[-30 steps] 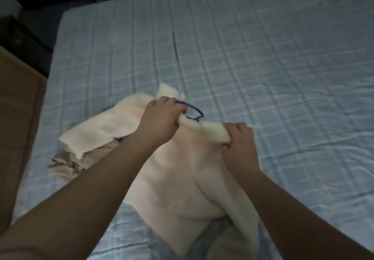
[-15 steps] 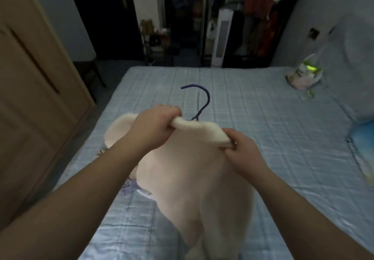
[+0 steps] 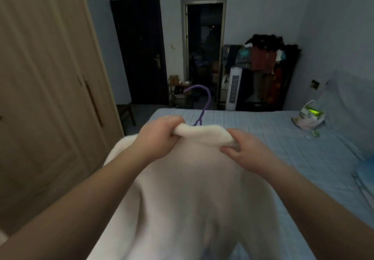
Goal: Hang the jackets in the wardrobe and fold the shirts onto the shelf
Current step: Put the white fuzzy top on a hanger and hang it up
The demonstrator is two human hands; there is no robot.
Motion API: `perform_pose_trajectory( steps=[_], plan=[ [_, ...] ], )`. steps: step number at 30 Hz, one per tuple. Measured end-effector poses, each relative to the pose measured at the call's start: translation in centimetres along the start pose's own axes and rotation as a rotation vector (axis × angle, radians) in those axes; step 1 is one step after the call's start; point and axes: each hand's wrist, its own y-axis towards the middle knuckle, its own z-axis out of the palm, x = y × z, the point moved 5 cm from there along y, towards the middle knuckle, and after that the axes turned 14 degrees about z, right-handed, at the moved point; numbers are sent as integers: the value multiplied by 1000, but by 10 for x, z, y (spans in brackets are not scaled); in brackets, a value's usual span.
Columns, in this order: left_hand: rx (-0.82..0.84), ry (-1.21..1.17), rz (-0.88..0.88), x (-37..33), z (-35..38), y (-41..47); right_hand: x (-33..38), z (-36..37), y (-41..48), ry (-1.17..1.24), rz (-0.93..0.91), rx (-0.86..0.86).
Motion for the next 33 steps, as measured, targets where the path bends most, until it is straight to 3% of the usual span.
perform_pose_trajectory(
  steps=[4, 7, 12, 17, 20, 23, 25, 33],
  plan=[
    [-73, 3, 14, -15, -47, -13, 27, -22, -18, 29, -29, -35],
    [-135, -126, -46, -9, -78, -25, 48, -44, -39, 79, -120, -292],
    [47, -126, -237, 19, -108, -56, 80, -59, -56, 64, -189, -501],
    [-32, -286, -197, 35, -130, -76, 111, -55, -66, 9, -251, -639],
    [-90, -299, -192, 44, -141, -82, 126, -50, -67, -43, -285, -550],
    [-135, -267, -197, 54, -150, -86, 149, -55, -68, 114, -301, -176],
    [-170, -261, -190, 59, -156, -86, 165, -63, -65, 201, -301, -41],
    [-201, -277, -209, 79, -171, -94, 179, -71, -53, 136, -267, -65]
  ],
)
